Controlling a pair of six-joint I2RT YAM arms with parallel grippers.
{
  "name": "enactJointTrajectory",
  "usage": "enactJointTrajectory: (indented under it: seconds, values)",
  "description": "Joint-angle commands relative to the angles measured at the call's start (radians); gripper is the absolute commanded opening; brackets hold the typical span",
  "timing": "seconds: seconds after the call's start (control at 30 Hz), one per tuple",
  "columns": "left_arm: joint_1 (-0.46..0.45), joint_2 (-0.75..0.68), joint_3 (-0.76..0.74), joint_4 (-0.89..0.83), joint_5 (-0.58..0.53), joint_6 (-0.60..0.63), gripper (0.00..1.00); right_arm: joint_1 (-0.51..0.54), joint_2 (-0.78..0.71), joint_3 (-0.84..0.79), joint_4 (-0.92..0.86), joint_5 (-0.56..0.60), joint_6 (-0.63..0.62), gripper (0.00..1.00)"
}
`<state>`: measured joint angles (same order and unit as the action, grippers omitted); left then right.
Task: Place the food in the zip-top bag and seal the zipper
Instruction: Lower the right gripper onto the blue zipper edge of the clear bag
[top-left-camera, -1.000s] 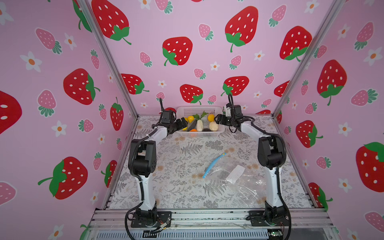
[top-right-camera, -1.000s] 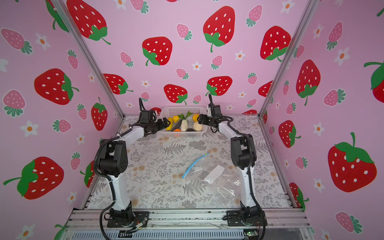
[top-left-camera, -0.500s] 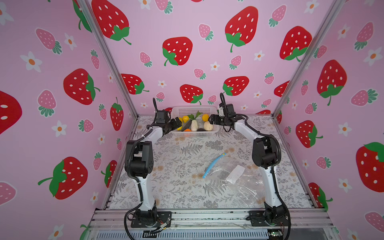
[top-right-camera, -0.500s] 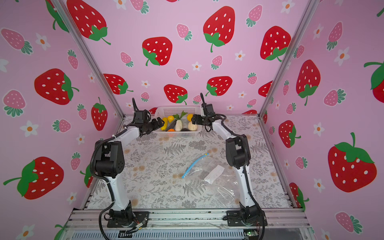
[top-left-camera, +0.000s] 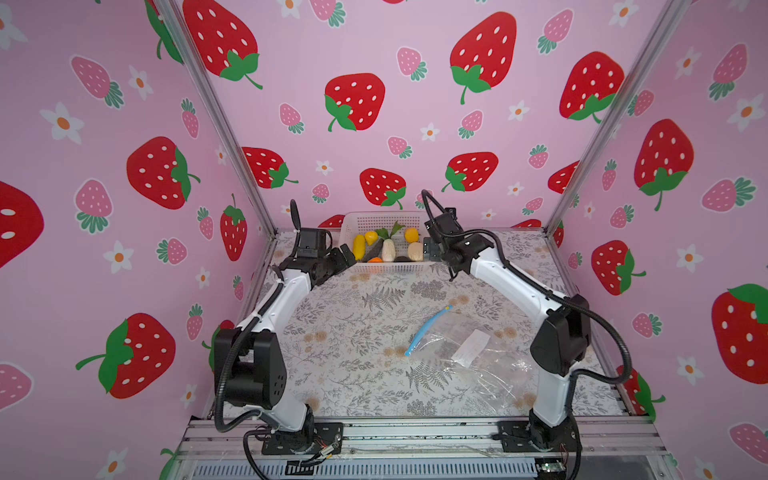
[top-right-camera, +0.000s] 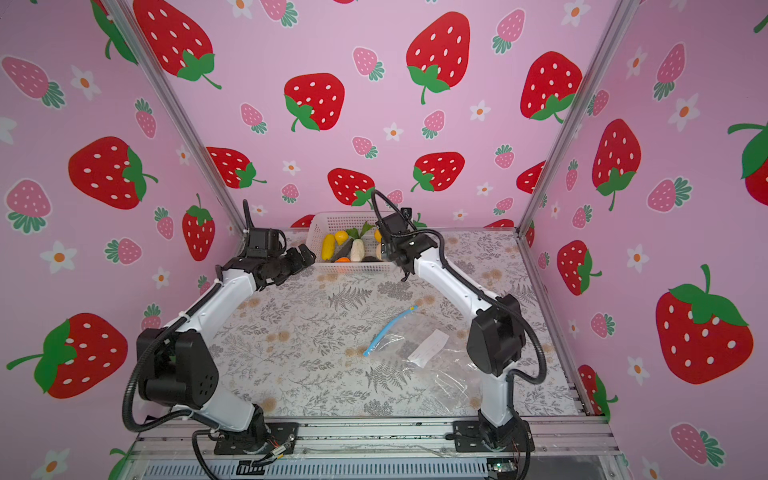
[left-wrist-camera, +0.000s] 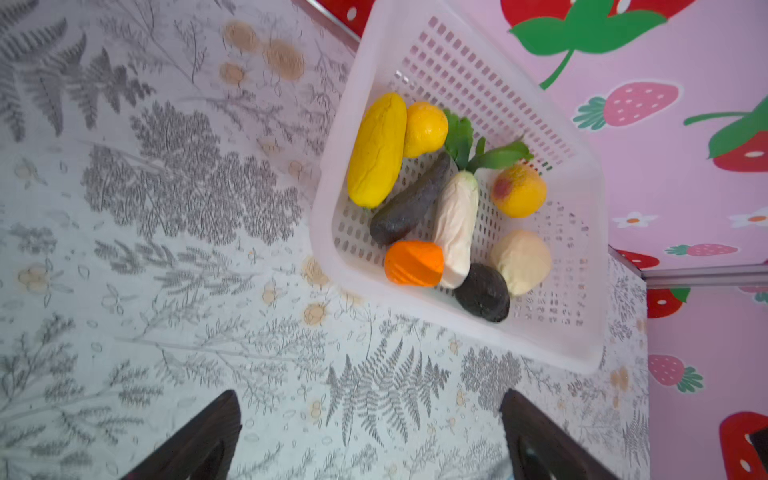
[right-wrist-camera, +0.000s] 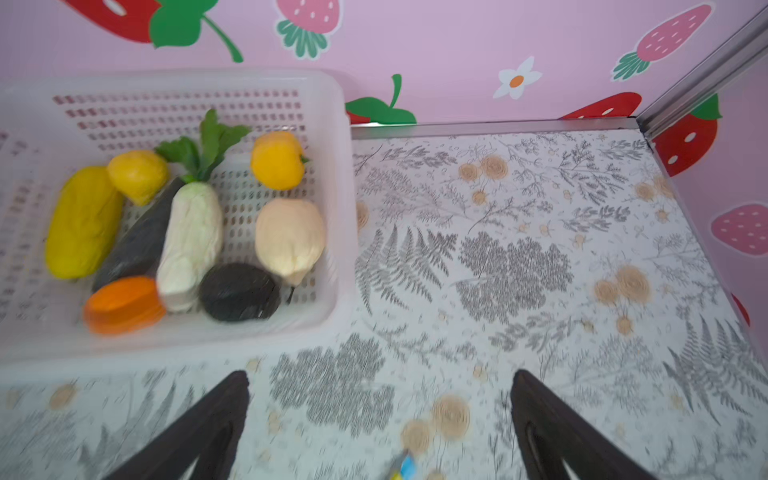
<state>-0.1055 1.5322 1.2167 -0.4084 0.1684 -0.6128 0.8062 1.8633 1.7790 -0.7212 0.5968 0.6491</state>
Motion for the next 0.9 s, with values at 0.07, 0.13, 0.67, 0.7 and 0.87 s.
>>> enactJointTrajectory:
  seconds: [0.07,0.13,0.67,0.7,0.87]
  values:
    - [-0.011,-0.124,-0.158,-0.112,0.058,-0.052,1.0,0.153,0.009,-0.051,-0.414,0.164,0.422,0.93]
    - [-0.011,-0.161,-0.197,-0.117,0.07,-0.047,1.0,0.202,0.061,-0.03,-0.531,0.151,0.54,0.94]
    - [0.001,-0.228,-0.247,-0.167,0.078,0.014,0.99,0.254,0.375,0.117,-0.607,-0.027,0.664,0.85]
    - [0.001,-0.231,-0.249,-0.167,0.081,0.015,0.99,0.255,0.391,0.127,-0.607,-0.03,0.656,0.85]
    - [0.003,-0.233,-0.255,-0.153,0.097,0.007,0.99,0.254,0.405,0.117,-0.607,-0.007,0.657,0.78]
